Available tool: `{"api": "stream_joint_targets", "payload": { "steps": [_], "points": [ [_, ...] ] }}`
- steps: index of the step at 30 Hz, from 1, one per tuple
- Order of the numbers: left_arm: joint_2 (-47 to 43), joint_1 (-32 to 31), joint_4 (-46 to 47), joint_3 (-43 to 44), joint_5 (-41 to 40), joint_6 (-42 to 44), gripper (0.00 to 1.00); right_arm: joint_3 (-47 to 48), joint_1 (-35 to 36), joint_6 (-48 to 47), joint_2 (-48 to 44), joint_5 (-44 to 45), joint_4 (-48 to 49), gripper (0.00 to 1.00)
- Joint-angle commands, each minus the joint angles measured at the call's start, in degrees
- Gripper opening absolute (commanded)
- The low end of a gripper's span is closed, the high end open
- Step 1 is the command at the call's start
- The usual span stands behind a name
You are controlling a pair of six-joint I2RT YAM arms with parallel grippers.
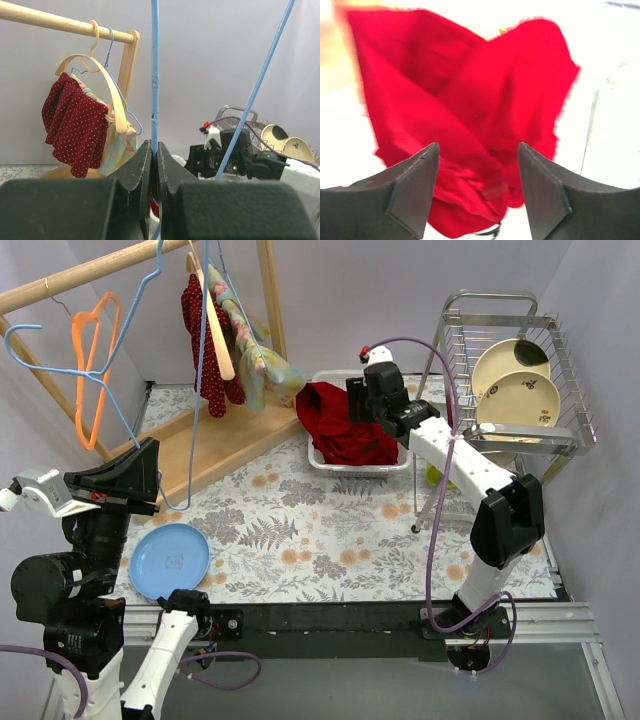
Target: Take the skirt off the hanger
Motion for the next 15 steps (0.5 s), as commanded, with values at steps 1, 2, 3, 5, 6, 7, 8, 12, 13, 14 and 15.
{"api": "stream_joint_targets", "payload": {
  "steps": [1,2,3,5,6,7,8,12,13,14,15],
  "points": [
    [0.63,0.39,0.22,1.23,0.39,0.19,0.00,8.09,-0.19,-2.85,-0.24,-12.34,-0.14,0.73],
    [0.72,0.30,0.22,1.23,0.30,0.28,0.00,9.93,-0.19,-2.76,1.86,-14.79,-1.98,0.79],
    [0.72,0.30,0.22,1.23,0.30,0.37,0.00,13.26,-0.19,-2.76,2.92,-15.95,-2.43,0.82],
    [0.63,0.30,0.22,1.23,0.21,0.45,0.00,14.61,-0.19,-3.55,5.47,-20.85,-0.17,0.85],
    [0.72,0.30,0.22,1.23,0.21,0.45,0.00,15.13,-0.19,-3.99,6.35,-21.40,0.89,0.86],
    [0.81,0.30,0.22,1.23,0.21,0.54,0.00,16.53,-0.19,-4.78,7.41,-23.32,1.69,0.86],
    [0.81,0.30,0.22,1.32,0.21,0.63,0.00,17.67,-0.19,-5.48,10.03,-24.47,2.48,0.86],
    [0.72,0.30,-0.04,1.41,0.04,1.16,0.00,23.65,-0.19,-8.47,17.07,-23.87,2.49,0.84],
    [0.81,0.30,-0.13,1.32,-0.05,1.24,0.00,24.36,-0.19,-8.91,18.22,-23.61,2.57,0.83],
    [0.81,0.39,-0.21,1.32,-0.14,1.51,0.00,25.32,-0.19,-9.61,20.32,-22.74,2.66,0.78],
    [0.81,0.30,-0.22,1.40,-0.31,1.60,0.00,25.42,-0.28,-9.88,21.21,-22.29,3.01,0.73]
  ]
}}
